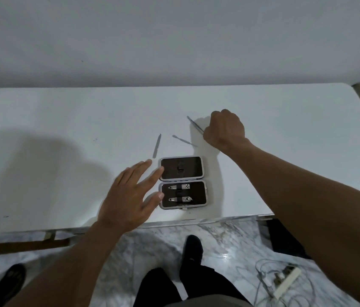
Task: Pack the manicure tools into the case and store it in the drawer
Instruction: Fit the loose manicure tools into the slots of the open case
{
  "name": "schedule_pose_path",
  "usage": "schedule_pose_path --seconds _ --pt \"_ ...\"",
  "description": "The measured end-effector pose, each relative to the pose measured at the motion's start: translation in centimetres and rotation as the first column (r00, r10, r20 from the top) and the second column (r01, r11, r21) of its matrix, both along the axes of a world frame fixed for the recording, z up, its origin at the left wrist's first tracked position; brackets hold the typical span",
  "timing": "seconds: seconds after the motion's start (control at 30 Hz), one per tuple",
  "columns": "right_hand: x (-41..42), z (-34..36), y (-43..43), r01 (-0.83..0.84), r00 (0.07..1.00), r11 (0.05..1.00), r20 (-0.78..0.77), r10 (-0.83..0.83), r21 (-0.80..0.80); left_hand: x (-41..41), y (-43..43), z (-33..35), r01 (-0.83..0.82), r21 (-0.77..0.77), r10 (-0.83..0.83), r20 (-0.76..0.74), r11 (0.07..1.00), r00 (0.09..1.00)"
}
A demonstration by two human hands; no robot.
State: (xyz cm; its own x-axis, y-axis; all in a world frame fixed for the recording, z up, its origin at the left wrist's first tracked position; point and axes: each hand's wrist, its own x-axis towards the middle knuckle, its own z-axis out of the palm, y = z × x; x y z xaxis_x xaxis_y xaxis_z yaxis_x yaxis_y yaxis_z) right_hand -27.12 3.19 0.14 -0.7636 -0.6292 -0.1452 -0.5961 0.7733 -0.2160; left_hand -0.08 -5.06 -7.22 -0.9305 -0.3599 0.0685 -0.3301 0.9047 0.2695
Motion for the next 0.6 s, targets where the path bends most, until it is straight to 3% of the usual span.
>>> schedule_pose_path --seconds 0.17,0.43,0.6 --pt "0.2 -0.2 2.4 0.013 1.000 1.000 0.027 -0.012 -0.016 -0.1 0.2 0.0 -0.012 0.011 0.012 -0.006 1.000 1.000" --pt "2.1 -0.7 6.6 0.035 0.997 0.999 -0.062 -0.034 0.005 0.1 0.5 -0.4 -0.001 -0.008 0.001 -0.048 1.000 0.999" --pt "2.7 -0.8 7.1 0.142 0.989 0.989 -0.041 -0.144 -0.042 0.2 0.5 -0.4 -0.005 -0.010 0.005 -0.020 1.000 1.000"
